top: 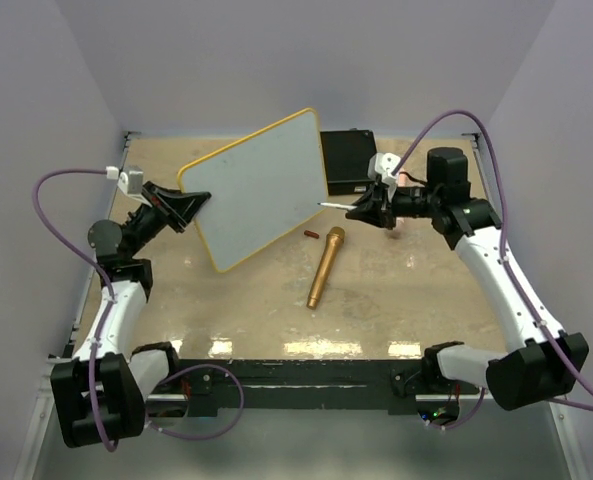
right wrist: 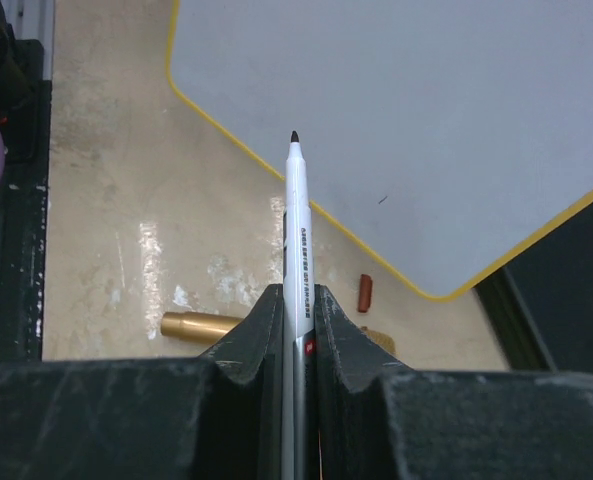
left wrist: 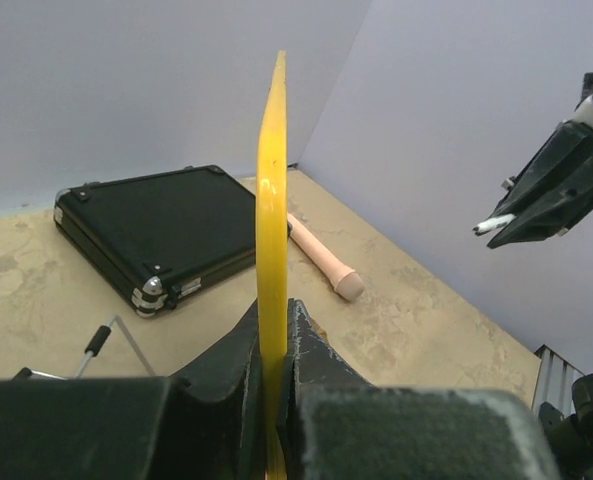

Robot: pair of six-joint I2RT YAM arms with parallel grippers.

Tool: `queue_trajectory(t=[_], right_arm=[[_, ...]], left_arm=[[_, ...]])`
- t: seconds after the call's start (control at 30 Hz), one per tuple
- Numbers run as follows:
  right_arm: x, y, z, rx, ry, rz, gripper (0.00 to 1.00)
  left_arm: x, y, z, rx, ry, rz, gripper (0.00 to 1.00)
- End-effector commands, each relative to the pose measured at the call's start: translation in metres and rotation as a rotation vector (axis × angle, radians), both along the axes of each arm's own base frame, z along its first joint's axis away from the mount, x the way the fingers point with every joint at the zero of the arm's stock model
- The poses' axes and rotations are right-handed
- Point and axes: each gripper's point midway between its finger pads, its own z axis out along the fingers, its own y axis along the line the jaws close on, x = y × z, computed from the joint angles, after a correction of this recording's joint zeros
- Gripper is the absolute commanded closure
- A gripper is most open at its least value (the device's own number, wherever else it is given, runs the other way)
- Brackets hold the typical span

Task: Write a sentence on the whiteboard
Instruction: Move the whiteboard to the center of the board.

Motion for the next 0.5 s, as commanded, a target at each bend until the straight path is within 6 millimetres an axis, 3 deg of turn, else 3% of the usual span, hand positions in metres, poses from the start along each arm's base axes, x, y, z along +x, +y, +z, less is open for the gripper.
queue_trajectory(t=[0.0,0.27,0.47], right_arm=[[-0.020,-0.011,0.042,-0.062,-0.132,0.012,1.00],[-0.034,-0.023,0.060,-0.081,-0.160,-0.054,1.00],[-0.033,-0.032,0.054,-0.108,-0.168,-0.112,1.00]], left_arm=[[-0.011,-0.018,0.044,-0.091,-0.154,0.035,1.00],[-0.027,-0.070,0.036,-0.190,-0.146,-0.049,1.00],[-0.035,-0.108,0.019,-0.188,-0.121,-0.060,1.00]])
